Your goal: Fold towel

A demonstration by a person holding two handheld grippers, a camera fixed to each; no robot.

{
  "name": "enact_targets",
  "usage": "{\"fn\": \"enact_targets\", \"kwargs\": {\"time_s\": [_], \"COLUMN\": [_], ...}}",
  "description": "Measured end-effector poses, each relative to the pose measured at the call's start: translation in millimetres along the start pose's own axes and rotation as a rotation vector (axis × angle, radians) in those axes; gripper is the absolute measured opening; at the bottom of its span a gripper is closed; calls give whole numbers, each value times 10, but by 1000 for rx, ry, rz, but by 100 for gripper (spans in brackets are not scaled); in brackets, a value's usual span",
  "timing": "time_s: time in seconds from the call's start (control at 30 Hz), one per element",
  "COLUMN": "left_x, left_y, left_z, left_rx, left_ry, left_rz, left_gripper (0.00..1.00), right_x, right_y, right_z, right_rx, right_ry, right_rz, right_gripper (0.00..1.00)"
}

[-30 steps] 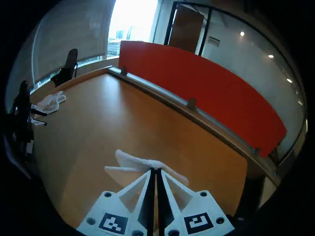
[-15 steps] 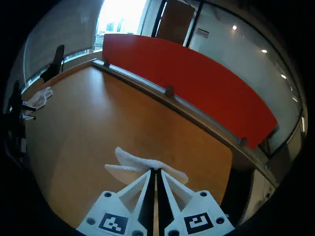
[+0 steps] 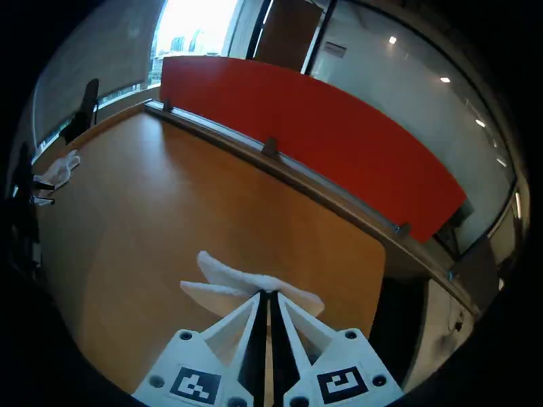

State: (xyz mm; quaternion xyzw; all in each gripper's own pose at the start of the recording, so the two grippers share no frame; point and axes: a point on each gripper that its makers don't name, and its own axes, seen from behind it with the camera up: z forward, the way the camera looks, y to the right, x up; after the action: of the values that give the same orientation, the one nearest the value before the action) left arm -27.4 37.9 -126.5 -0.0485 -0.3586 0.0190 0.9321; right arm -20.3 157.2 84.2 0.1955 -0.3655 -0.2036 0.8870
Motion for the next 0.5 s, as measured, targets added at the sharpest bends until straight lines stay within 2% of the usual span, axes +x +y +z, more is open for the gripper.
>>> {"fn": "enact_targets", "kwargs": {"time_s": [0.3, 0.5], "left_x": [42, 46], "left_y": [50, 53], "left_z": [-7, -20], "left_rx": [-10, -14], "left_ry": [5, 6], "left_rz": [14, 19], "left_gripper": [98, 98], "right_x": [-233, -544], "right_y": [45, 87], "right_z": [-145, -305], "right_rx": [-16, -34], "right_ry": [-17, -45], "right_rz": [21, 56], "right_gripper": [3, 3]}}
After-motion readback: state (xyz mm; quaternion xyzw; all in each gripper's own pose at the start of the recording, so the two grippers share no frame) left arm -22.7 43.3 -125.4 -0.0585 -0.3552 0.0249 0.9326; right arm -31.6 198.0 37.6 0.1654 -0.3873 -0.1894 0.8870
